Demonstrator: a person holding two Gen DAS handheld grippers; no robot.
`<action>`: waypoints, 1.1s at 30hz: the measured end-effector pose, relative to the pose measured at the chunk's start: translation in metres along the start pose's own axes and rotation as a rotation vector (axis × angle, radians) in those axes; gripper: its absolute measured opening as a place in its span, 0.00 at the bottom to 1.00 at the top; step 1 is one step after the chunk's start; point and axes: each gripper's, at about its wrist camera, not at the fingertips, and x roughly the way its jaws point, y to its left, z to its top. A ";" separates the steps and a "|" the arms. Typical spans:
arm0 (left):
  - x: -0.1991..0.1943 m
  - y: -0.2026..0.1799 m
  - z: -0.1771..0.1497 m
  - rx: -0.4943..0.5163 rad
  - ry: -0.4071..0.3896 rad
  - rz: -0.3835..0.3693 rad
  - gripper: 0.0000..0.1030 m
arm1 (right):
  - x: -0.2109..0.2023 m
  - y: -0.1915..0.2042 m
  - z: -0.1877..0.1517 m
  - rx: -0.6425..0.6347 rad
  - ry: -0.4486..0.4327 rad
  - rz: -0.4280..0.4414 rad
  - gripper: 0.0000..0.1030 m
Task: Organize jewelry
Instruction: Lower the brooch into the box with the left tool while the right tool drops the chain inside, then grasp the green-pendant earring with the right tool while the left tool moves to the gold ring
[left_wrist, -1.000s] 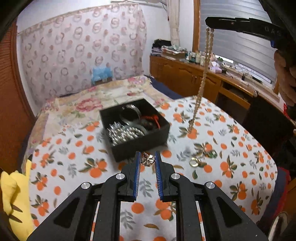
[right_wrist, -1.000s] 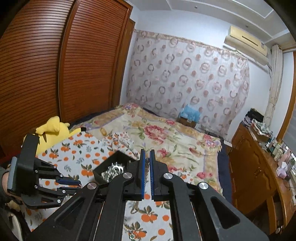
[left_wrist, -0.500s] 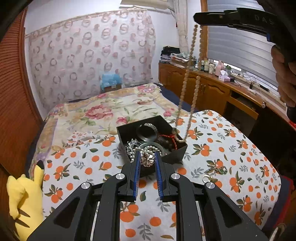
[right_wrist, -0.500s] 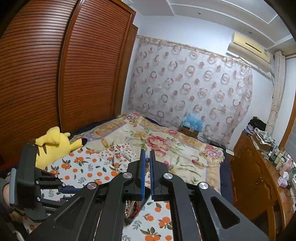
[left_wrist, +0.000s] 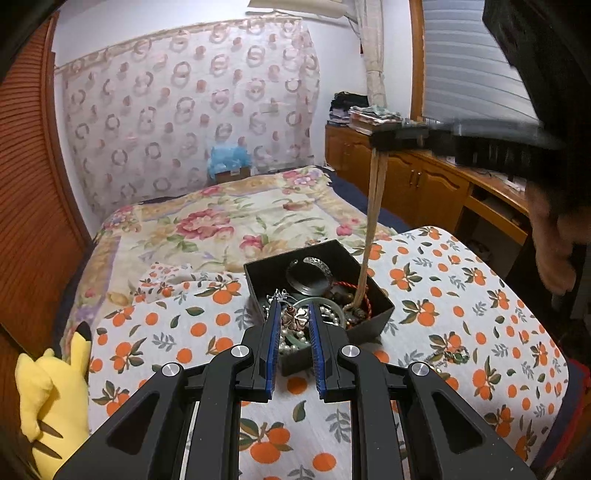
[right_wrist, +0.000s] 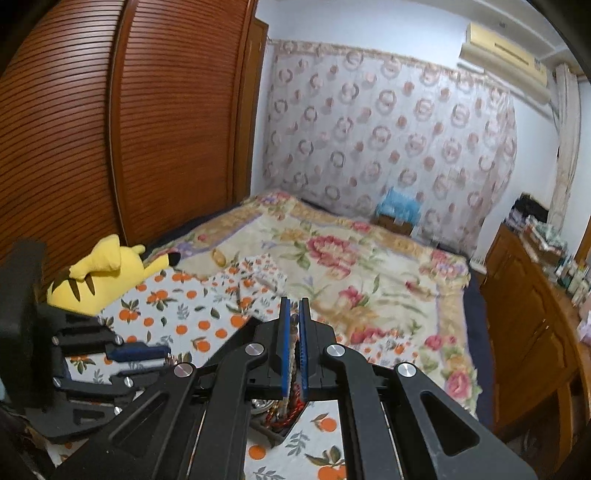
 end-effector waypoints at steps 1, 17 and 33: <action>0.002 0.001 0.001 -0.002 0.002 0.003 0.14 | 0.005 0.000 -0.003 0.008 0.009 0.006 0.05; 0.021 0.011 0.022 -0.012 0.006 0.039 0.14 | 0.051 0.005 -0.062 0.071 0.120 0.096 0.06; 0.068 0.015 0.044 -0.020 0.048 0.066 0.14 | 0.035 -0.021 -0.080 0.104 0.100 0.088 0.08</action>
